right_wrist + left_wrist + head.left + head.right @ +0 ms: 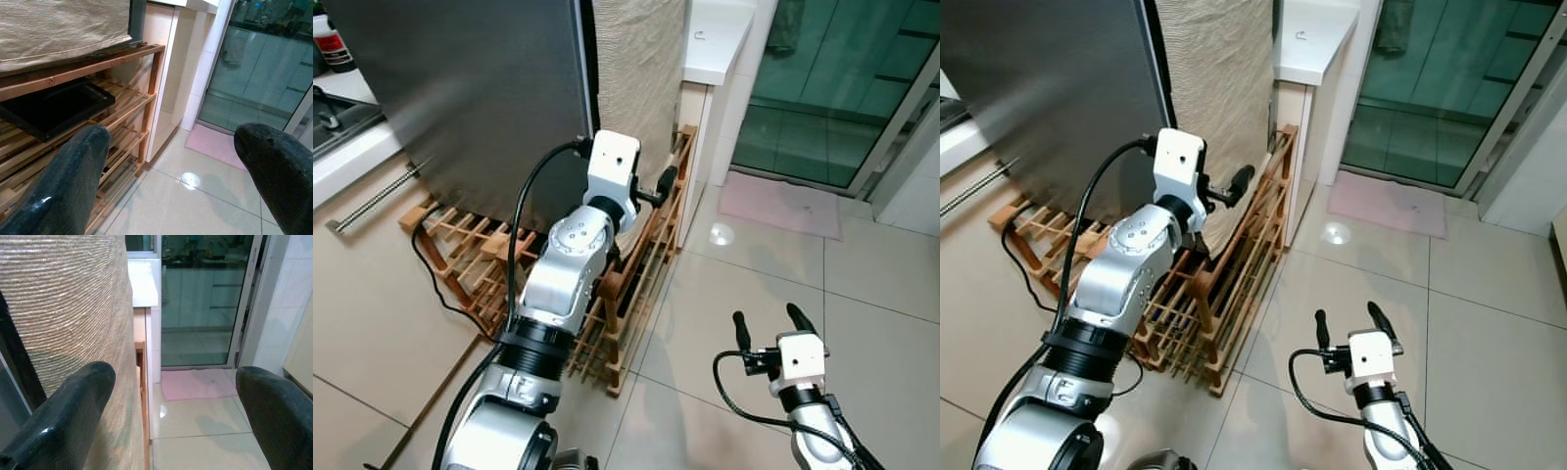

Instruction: Restocking fridge

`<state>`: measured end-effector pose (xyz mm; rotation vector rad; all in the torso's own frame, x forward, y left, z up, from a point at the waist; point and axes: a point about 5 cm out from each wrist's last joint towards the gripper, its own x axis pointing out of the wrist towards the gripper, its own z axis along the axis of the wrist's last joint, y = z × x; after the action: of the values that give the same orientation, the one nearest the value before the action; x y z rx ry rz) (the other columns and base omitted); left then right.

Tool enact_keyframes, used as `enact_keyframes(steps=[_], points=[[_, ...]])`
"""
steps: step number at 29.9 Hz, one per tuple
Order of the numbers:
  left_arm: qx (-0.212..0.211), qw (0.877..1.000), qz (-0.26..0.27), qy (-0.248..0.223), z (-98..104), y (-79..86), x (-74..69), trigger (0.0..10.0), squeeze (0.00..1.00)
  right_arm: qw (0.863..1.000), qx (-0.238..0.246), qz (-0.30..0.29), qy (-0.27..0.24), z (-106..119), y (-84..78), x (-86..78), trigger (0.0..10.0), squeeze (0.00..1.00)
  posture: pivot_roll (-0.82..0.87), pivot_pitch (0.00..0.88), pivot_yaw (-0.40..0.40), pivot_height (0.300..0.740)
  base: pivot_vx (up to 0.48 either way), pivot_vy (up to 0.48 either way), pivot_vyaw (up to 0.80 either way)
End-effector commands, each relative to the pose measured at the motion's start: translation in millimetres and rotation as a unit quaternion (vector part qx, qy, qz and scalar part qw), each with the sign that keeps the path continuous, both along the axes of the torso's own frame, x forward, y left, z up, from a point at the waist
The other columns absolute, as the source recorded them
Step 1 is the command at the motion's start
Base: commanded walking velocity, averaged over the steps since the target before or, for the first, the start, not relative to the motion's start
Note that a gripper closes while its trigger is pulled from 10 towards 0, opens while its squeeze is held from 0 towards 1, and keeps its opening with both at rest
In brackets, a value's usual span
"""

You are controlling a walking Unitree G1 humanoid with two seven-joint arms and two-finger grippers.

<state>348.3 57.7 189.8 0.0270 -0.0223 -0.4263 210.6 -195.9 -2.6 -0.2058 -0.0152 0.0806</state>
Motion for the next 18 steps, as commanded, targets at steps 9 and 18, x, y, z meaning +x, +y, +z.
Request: enact_keyframes(steps=[9, 18], points=[[0.020, 0.999, 0.040, -0.002, -4, 34.7, -2.8, 10.0, 0.00, 1.000, 0.012, -0.020, 0.005, -3, -3.7, -5.0, 10.0, 0.00, 0.00, 0.014, 0.026, 0.728, 0.000, 0.000, 0.00], [0.031, 0.997, 0.070, -0.005, -13, 54.9, -4.5, 10.0, 0.00, 1.000, 0.017, -0.024, 0.007, -4, -4.1, -4.7, 10.0, 0.00, 0.01, 0.017, 0.022, 0.728, 0.000, 0.000, 0.00]])
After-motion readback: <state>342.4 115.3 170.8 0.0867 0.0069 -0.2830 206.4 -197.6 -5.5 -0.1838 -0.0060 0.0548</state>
